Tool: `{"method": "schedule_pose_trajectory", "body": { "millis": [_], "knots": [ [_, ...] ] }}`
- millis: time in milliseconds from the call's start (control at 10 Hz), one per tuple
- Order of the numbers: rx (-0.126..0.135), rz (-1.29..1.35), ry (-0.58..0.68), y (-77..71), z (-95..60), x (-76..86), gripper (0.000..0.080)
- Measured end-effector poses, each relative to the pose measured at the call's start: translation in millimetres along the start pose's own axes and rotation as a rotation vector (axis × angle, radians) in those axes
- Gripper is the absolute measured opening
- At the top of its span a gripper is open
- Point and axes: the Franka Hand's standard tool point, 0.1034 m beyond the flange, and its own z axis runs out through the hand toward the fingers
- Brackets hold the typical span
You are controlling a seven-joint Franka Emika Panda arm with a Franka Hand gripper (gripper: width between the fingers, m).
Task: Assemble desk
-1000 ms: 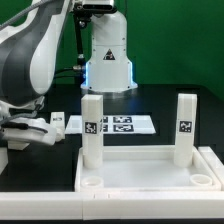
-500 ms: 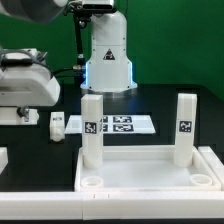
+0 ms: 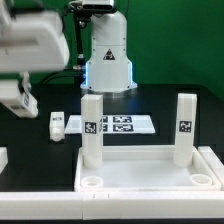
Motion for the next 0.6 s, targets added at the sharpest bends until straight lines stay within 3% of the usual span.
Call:
{"method": "schedule_pose_trajectory", "body": {
  "millis": [200, 300, 400, 600],
  "knots": [
    [-0.019, 0.009, 0.122, 3.6, 9.6, -4.9, 0.0285],
    [-0.040, 0.006, 0.234, 4.9, 2.4, 3.6, 0.0285],
    [-0.040, 0.022, 0.289, -11.0, -8.5, 6.8, 0.0285],
    [-0.055, -0.027, 0.514, -56.1, -57.6, 21.4, 0.0285]
  ]
}}
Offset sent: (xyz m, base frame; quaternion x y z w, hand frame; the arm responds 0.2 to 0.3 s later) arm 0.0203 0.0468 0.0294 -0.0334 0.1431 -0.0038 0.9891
